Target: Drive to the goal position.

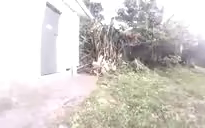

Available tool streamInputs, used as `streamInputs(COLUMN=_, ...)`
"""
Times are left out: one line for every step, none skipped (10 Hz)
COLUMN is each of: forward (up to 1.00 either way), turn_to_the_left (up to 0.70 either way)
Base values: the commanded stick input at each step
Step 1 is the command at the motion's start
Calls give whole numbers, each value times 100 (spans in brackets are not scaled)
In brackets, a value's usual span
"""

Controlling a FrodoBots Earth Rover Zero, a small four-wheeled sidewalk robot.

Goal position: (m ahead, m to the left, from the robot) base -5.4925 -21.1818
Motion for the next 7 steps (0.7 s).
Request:
streamInputs(forward=0, turn_to_the_left=0)
streamInputs(forward=0, turn_to_the_left=0)
streamInputs(forward=0, turn_to_the_left=0)
streamInputs(forward=0, turn_to_the_left=0)
streamInputs(forward=3, turn_to_the_left=0)
streamInputs(forward=1, turn_to_the_left=0)
streamInputs(forward=0, turn_to_the_left=0)
